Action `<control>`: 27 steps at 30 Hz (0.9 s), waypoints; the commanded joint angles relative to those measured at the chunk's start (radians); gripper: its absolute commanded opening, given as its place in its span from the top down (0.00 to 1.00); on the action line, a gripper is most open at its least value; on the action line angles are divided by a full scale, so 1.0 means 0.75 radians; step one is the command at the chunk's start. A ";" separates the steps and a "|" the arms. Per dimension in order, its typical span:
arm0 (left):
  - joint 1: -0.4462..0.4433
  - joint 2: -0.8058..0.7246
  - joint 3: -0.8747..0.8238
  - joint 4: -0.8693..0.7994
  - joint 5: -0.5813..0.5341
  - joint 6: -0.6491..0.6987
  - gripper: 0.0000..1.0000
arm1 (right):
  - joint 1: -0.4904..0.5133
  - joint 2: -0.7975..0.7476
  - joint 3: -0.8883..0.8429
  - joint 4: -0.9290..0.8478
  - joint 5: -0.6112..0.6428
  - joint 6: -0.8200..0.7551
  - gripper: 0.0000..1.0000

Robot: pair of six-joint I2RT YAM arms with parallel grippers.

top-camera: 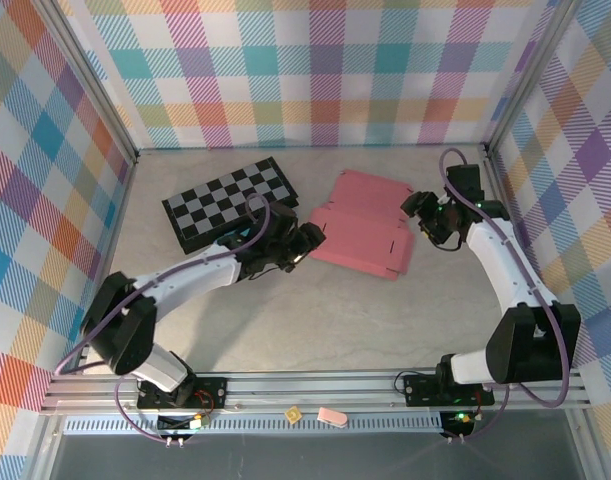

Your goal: Fold the paper box

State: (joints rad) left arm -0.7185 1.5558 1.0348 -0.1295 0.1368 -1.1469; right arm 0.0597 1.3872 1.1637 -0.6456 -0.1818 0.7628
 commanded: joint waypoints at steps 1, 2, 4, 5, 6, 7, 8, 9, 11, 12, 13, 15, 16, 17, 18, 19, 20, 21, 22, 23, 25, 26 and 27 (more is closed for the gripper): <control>-0.055 0.082 0.000 0.171 0.087 -0.158 0.29 | -0.012 0.067 0.016 0.012 -0.071 -0.087 0.31; -0.072 0.105 -0.009 0.197 0.082 -0.187 0.29 | -0.019 0.108 0.031 0.020 -0.101 -0.100 0.31; -0.096 0.145 -0.041 0.262 0.081 -0.255 0.29 | -0.023 0.186 0.062 0.020 -0.137 -0.115 0.31; -0.103 0.165 -0.064 0.316 0.089 -0.295 0.29 | -0.028 0.222 0.071 0.023 -0.147 -0.115 0.31; -0.108 0.185 -0.083 0.369 0.094 -0.329 0.29 | -0.032 0.248 0.077 0.035 -0.156 -0.109 0.32; -0.113 0.199 -0.094 0.399 0.094 -0.351 0.29 | -0.036 0.272 0.081 0.046 -0.167 -0.110 0.32; -0.119 0.215 -0.104 0.424 0.090 -0.372 0.29 | -0.036 0.293 0.087 0.063 -0.178 -0.110 0.32; -0.126 0.230 -0.109 0.446 0.083 -0.384 0.29 | -0.037 0.318 0.096 0.077 -0.194 -0.113 0.32; -0.138 0.258 -0.113 0.482 0.066 -0.395 0.29 | -0.037 0.372 0.116 0.099 -0.235 -0.113 0.33; -0.143 0.277 -0.112 0.505 0.060 -0.401 0.29 | -0.036 0.399 0.121 0.112 -0.255 -0.111 0.33; -0.147 0.293 -0.111 0.525 0.052 -0.407 0.29 | -0.035 0.430 0.127 0.123 -0.271 -0.112 0.34; -0.152 0.323 -0.115 0.564 0.020 -0.418 0.29 | -0.035 0.490 0.150 0.117 -0.273 -0.121 0.36; -0.153 0.335 -0.117 0.592 0.009 -0.419 0.30 | -0.037 0.509 0.163 0.114 -0.271 -0.124 0.36; -0.154 0.353 -0.120 0.621 -0.003 -0.419 0.30 | -0.038 0.534 0.178 0.114 -0.274 -0.126 0.37; -0.153 0.371 -0.121 0.643 -0.010 -0.426 0.30 | -0.037 0.549 0.192 0.114 -0.275 -0.131 0.37; -0.153 0.388 -0.124 0.672 -0.016 -0.435 0.30 | -0.037 0.567 0.205 0.118 -0.276 -0.134 0.37; -0.153 0.407 -0.128 0.712 -0.023 -0.445 0.31 | -0.039 0.587 0.221 0.117 -0.277 -0.139 0.37; -0.155 0.427 -0.126 0.736 -0.027 -0.456 0.32 | -0.039 0.605 0.239 0.110 -0.274 -0.148 0.37; -0.155 0.437 -0.127 0.746 -0.034 -0.459 0.32 | -0.041 0.624 0.257 0.097 -0.264 -0.159 0.37; -0.155 0.447 -0.128 0.750 -0.042 -0.462 0.32 | -0.044 0.644 0.279 0.083 -0.252 -0.172 0.38; -0.155 0.461 -0.126 0.765 -0.054 -0.461 0.32 | -0.055 0.674 0.308 0.059 -0.231 -0.188 0.38; -0.156 0.466 -0.123 0.767 -0.061 -0.463 0.32 | -0.062 0.688 0.319 0.059 -0.230 -0.191 0.38; -0.156 0.475 -0.124 0.776 -0.065 -0.467 0.32 | -0.070 0.702 0.328 0.054 -0.235 -0.195 0.38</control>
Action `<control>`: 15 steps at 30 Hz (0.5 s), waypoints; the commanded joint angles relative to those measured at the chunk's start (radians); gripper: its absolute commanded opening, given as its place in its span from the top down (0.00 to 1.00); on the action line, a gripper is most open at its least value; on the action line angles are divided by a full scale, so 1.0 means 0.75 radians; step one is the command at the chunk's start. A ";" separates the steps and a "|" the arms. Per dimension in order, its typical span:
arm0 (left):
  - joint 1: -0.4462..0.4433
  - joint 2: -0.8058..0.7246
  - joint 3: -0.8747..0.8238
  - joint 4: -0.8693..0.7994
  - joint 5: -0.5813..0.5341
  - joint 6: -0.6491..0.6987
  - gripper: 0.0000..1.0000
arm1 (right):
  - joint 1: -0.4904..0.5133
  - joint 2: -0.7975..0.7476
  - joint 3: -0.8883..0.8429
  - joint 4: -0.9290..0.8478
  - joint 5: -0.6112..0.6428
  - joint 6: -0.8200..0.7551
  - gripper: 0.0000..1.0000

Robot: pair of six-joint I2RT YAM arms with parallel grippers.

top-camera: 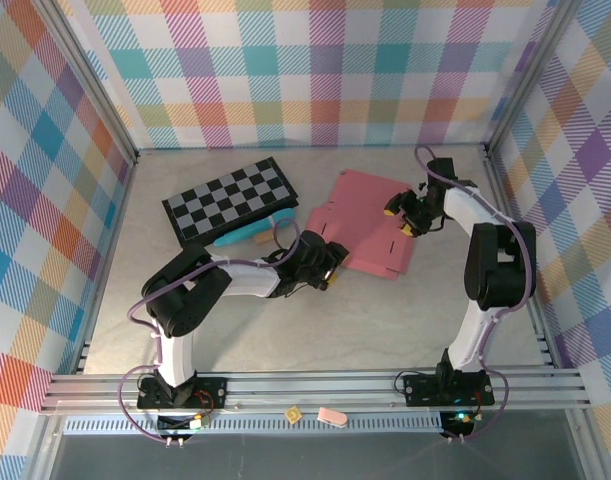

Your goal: Fold the paper box

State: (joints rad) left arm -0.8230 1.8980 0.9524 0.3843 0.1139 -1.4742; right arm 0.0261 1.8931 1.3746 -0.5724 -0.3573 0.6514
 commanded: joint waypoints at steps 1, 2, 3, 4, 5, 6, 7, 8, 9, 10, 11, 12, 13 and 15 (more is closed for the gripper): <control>-0.016 0.025 -0.014 0.101 -0.035 -0.032 0.32 | -0.030 0.040 0.056 -0.044 -0.003 -0.051 0.38; -0.019 0.035 -0.011 0.109 -0.037 -0.036 0.32 | -0.034 0.059 0.072 -0.051 -0.006 -0.057 0.38; -0.019 0.043 -0.013 0.122 -0.044 -0.040 0.32 | -0.033 0.078 0.085 -0.061 -0.009 -0.065 0.38; -0.017 0.053 -0.014 0.137 -0.047 -0.042 0.32 | -0.034 0.097 0.098 -0.075 -0.009 -0.072 0.38; -0.018 0.062 -0.016 0.154 -0.050 -0.044 0.32 | -0.035 0.117 0.109 -0.083 -0.012 -0.075 0.38; -0.020 0.076 -0.016 0.176 -0.055 -0.043 0.32 | -0.035 0.132 0.117 -0.085 -0.016 -0.077 0.39; -0.020 0.085 -0.017 0.196 -0.060 -0.044 0.32 | -0.036 0.143 0.118 -0.082 -0.018 -0.076 0.39; -0.020 0.098 -0.019 0.231 -0.064 -0.045 0.32 | -0.035 0.152 0.123 -0.082 -0.022 -0.073 0.39; -0.020 0.111 -0.020 0.258 -0.066 -0.049 0.33 | -0.037 0.161 0.128 -0.085 -0.025 -0.073 0.39; -0.021 0.119 -0.024 0.277 -0.071 -0.057 0.33 | -0.037 0.169 0.134 -0.091 -0.027 -0.074 0.39; -0.023 0.125 -0.032 0.295 -0.079 -0.064 0.33 | -0.038 0.180 0.142 -0.100 -0.029 -0.075 0.39; -0.023 0.126 -0.041 0.306 -0.087 -0.070 0.33 | -0.037 0.187 0.150 -0.111 -0.029 -0.076 0.39; -0.025 0.128 -0.047 0.314 -0.093 -0.071 0.33 | -0.039 0.198 0.158 -0.119 -0.031 -0.078 0.39; -0.026 0.139 -0.056 0.350 -0.096 -0.069 0.34 | -0.037 0.212 0.168 -0.129 -0.037 -0.081 0.39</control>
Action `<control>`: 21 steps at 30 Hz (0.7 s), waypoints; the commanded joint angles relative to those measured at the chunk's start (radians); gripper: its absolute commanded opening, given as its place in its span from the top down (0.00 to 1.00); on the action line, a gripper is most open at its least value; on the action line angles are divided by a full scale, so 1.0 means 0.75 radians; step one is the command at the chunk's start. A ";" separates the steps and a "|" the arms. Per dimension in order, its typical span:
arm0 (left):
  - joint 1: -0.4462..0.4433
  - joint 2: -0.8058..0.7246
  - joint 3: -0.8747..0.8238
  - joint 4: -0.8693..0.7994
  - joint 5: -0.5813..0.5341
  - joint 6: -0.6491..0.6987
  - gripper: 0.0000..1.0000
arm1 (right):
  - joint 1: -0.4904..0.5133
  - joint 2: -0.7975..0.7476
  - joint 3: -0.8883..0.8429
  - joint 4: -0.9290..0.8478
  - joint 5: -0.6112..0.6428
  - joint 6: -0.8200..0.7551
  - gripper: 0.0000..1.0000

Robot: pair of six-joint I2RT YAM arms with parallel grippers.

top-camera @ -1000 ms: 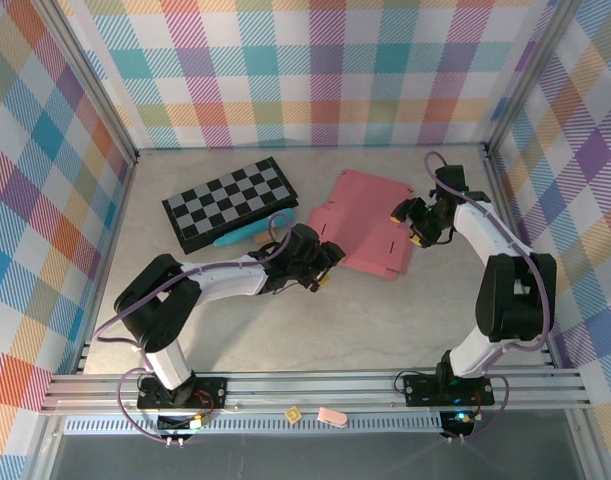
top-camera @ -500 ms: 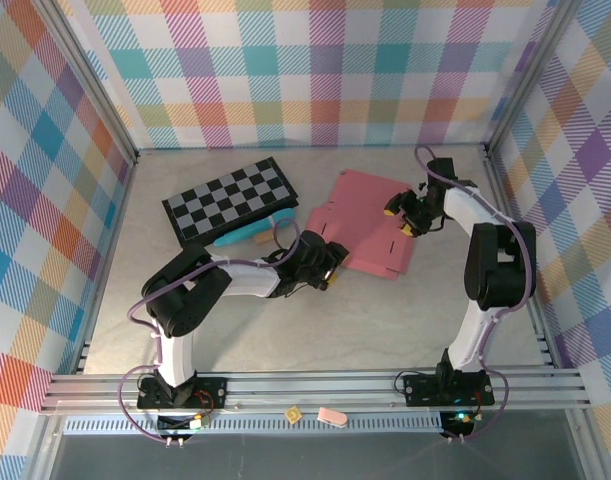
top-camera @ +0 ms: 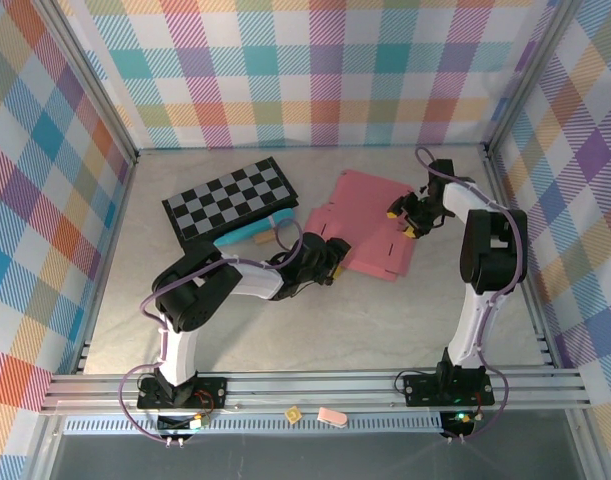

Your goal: Fold the paper box

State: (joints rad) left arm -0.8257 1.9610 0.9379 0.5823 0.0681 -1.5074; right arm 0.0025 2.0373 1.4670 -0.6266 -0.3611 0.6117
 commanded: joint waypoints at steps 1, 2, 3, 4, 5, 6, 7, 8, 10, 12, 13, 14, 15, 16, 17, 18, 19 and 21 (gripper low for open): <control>-0.024 0.061 -0.039 0.099 -0.035 -0.027 0.35 | -0.007 0.022 0.045 -0.059 -0.034 -0.030 0.39; -0.022 0.068 -0.038 0.110 -0.035 -0.028 0.36 | -0.006 0.023 0.043 -0.058 -0.034 -0.028 0.39; -0.026 0.072 -0.042 0.120 -0.038 -0.033 0.36 | -0.005 0.024 0.043 -0.059 -0.036 -0.029 0.39; -0.026 0.073 -0.046 0.127 -0.043 -0.035 0.37 | -0.005 0.026 0.044 -0.061 -0.036 -0.029 0.39; -0.028 0.071 -0.050 0.133 -0.050 -0.037 0.37 | -0.007 0.028 0.046 -0.065 -0.035 -0.030 0.39; -0.030 0.067 -0.054 0.132 -0.054 -0.039 0.38 | -0.008 0.030 0.050 -0.075 -0.029 -0.034 0.39; -0.030 0.056 -0.059 0.125 -0.060 -0.043 0.38 | -0.009 0.032 0.052 -0.080 -0.024 -0.036 0.39; -0.032 0.039 -0.064 0.107 -0.064 -0.051 0.37 | -0.009 0.030 0.055 -0.083 -0.021 -0.039 0.39; -0.040 -0.009 -0.074 0.013 -0.084 -0.068 0.35 | -0.010 0.019 0.060 -0.090 -0.010 -0.047 0.39; -0.053 -0.056 -0.088 -0.071 -0.095 -0.101 0.34 | -0.010 0.003 0.066 -0.092 0.001 -0.053 0.39; -0.059 -0.064 -0.097 -0.081 -0.094 -0.126 0.34 | -0.011 -0.002 0.069 -0.095 0.006 -0.055 0.39; -0.067 -0.063 -0.103 -0.083 -0.089 -0.139 0.34 | -0.013 -0.006 0.074 -0.101 0.016 -0.060 0.39; -0.072 -0.057 -0.102 -0.088 -0.078 -0.194 0.34 | -0.012 -0.009 0.076 -0.103 0.025 -0.063 0.39; -0.078 -0.050 -0.102 -0.093 -0.072 -0.213 0.34 | -0.015 -0.015 0.078 -0.105 0.032 -0.066 0.38; -0.083 -0.049 -0.098 -0.108 -0.073 -0.226 0.34 | -0.017 -0.019 0.081 -0.107 0.044 -0.071 0.38; -0.088 -0.048 -0.093 -0.128 -0.074 -0.230 0.33 | -0.019 -0.023 0.086 -0.113 0.057 -0.079 0.38; -0.087 -0.048 -0.091 -0.139 -0.076 -0.228 0.33 | -0.019 -0.027 0.091 -0.118 0.072 -0.088 0.38; -0.087 -0.046 -0.088 -0.131 -0.090 -0.225 0.33 | -0.026 -0.029 0.105 -0.131 0.096 -0.114 0.37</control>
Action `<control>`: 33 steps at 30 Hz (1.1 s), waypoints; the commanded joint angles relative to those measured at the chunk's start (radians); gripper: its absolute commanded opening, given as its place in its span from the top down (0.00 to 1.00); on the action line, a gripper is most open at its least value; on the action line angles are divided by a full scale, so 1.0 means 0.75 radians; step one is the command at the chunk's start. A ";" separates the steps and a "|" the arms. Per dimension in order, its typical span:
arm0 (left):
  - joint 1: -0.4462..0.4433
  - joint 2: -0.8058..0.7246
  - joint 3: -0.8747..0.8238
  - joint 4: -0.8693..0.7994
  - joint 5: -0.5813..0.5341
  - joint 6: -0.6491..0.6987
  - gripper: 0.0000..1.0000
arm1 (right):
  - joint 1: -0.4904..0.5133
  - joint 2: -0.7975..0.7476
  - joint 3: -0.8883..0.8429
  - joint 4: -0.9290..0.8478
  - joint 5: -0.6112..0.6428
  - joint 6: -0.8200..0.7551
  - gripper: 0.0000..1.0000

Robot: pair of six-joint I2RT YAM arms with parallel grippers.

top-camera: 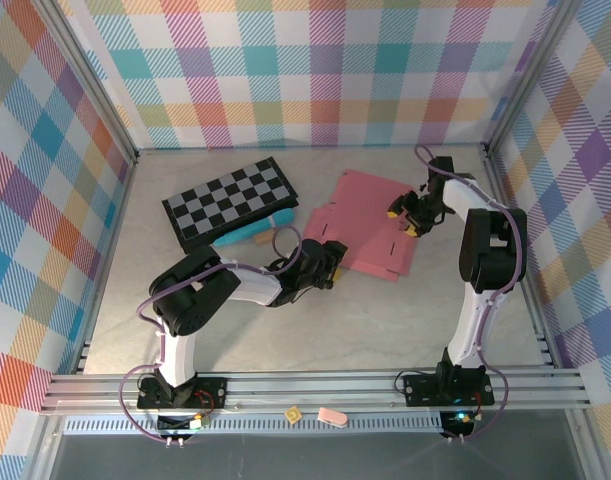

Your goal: Fold the paper box

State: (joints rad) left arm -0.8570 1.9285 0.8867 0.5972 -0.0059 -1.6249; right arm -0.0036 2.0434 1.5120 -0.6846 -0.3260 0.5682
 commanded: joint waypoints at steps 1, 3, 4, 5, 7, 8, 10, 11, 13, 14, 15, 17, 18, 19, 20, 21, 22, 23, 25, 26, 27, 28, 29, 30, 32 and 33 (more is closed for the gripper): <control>-0.044 -0.001 -0.016 -0.150 0.007 -0.064 0.33 | -0.021 -0.035 0.051 -0.061 0.058 -0.066 0.37; -0.042 0.005 0.005 -0.164 0.005 -0.047 0.33 | -0.032 -0.027 0.055 -0.071 0.072 -0.086 0.36; -0.040 0.007 0.012 -0.165 0.008 -0.036 0.33 | -0.040 -0.027 0.051 -0.071 0.076 -0.091 0.36; -0.039 0.014 0.026 -0.170 0.011 -0.027 0.33 | -0.049 -0.027 0.047 -0.067 0.077 -0.101 0.36; -0.039 0.023 0.040 -0.178 0.017 -0.016 0.33 | -0.059 -0.027 0.049 -0.065 0.080 -0.127 0.36; -0.036 0.029 0.045 -0.177 0.016 -0.016 0.33 | -0.063 -0.023 0.055 -0.069 0.084 -0.144 0.36; -0.036 0.048 0.047 -0.149 0.016 -0.016 0.35 | -0.068 -0.008 0.068 -0.071 0.056 -0.166 0.36; -0.036 0.058 0.049 -0.139 0.012 -0.017 0.35 | -0.069 0.006 0.078 -0.079 0.034 -0.173 0.36; -0.036 0.076 0.051 -0.118 0.010 -0.022 0.35 | -0.067 0.026 0.091 -0.082 -0.007 -0.173 0.36; -0.036 0.087 0.053 -0.108 0.009 -0.026 0.35 | -0.067 0.030 0.087 -0.074 -0.023 -0.169 0.36; -0.036 0.094 0.051 -0.101 0.008 -0.029 0.35 | -0.068 0.032 0.081 -0.068 -0.038 -0.167 0.36; -0.036 0.105 0.052 -0.088 0.004 -0.030 0.35 | -0.067 0.044 0.080 -0.067 -0.067 -0.172 0.36; -0.036 0.112 0.051 -0.070 0.000 -0.029 0.36 | -0.067 0.056 0.080 -0.072 -0.081 -0.175 0.36; -0.036 0.120 0.055 -0.060 0.000 -0.029 0.36 | -0.067 0.067 0.085 -0.079 -0.092 -0.182 0.36; -0.035 0.127 0.060 -0.056 0.000 -0.033 0.36 | -0.067 0.076 0.088 -0.089 -0.101 -0.189 0.36; -0.035 0.135 0.064 -0.055 0.000 -0.036 0.36 | -0.067 0.084 0.091 -0.098 -0.111 -0.193 0.36; -0.035 0.137 0.063 -0.053 -0.002 -0.040 0.35 | -0.068 0.087 0.091 -0.103 -0.116 -0.197 0.36; -0.038 0.140 0.062 -0.051 -0.003 -0.044 0.35 | -0.067 0.087 0.086 -0.106 -0.123 -0.195 0.36; -0.038 0.146 0.052 -0.034 -0.004 -0.048 0.35 | -0.067 0.084 0.079 -0.108 -0.143 -0.190 0.36; -0.038 0.152 0.047 -0.020 -0.006 -0.054 0.35 | -0.067 0.080 0.073 -0.109 -0.158 -0.184 0.36; -0.037 0.158 0.040 -0.005 -0.003 -0.060 0.35 | -0.067 0.076 0.068 -0.108 -0.171 -0.172 0.36; -0.039 0.164 0.034 0.009 -0.005 -0.063 0.35 | -0.067 0.074 0.060 -0.108 -0.184 -0.164 0.36; -0.038 0.168 0.027 0.024 -0.006 -0.066 0.35 | -0.067 0.071 0.052 -0.105 -0.203 -0.156 0.36; -0.040 0.173 0.023 0.034 -0.008 -0.070 0.35 | -0.067 0.066 0.043 -0.101 -0.221 -0.149 0.37; -0.040 0.179 0.008 0.069 -0.016 -0.074 0.35 | -0.067 0.057 0.031 -0.098 -0.241 -0.136 0.37; -0.040 0.179 0.000 0.084 -0.019 -0.077 0.36 | -0.067 0.053 0.025 -0.101 -0.249 -0.134 0.37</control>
State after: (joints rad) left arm -0.8616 1.9736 0.9199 0.6365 -0.0265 -1.6497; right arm -0.0540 2.1059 1.5494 -0.7391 -0.4519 0.4561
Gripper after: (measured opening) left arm 0.644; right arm 0.635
